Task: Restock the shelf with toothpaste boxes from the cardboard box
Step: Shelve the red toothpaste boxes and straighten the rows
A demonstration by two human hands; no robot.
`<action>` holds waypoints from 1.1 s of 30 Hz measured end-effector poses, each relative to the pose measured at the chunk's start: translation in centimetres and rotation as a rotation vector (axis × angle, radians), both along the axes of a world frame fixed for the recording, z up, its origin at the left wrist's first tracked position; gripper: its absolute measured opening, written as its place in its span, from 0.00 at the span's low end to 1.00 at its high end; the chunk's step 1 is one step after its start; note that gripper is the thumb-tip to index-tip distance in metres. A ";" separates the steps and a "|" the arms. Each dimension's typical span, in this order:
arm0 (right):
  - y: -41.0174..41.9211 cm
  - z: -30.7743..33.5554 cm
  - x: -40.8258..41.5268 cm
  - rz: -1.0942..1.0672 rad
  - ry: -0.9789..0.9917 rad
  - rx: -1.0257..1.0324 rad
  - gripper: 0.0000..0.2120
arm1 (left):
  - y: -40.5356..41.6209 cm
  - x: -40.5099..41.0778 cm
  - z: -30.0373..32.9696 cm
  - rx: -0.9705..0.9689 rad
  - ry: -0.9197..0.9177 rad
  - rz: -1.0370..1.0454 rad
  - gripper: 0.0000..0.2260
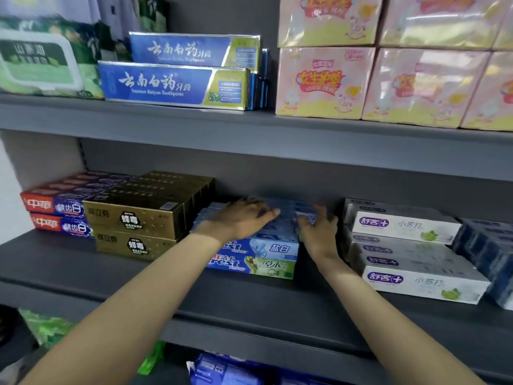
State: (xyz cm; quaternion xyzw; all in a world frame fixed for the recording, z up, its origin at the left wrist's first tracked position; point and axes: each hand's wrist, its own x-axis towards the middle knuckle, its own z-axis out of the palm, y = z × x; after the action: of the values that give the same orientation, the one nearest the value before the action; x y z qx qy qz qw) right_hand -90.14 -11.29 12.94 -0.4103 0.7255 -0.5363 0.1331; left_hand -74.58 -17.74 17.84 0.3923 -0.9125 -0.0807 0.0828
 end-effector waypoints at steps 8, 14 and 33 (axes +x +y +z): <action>-1.6 -0.6 -3.5 0.026 -0.300 0.125 0.33 | -1.8 -4.0 -1.4 0.020 -0.104 0.008 0.31; -1.9 -1.3 -3.1 0.039 -0.363 0.051 0.25 | -1.5 -3.4 -1.2 0.025 -0.081 0.000 0.31; -4.9 -0.6 0.8 0.320 -0.732 0.088 0.21 | -2.6 1.9 -0.6 0.085 -0.097 0.153 0.30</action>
State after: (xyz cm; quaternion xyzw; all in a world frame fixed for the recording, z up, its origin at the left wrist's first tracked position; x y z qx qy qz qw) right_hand -89.32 -16.16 12.36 -0.2938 0.5796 -0.5878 0.4820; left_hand -72.64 -20.38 17.20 0.4676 -0.8785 -0.0936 0.0279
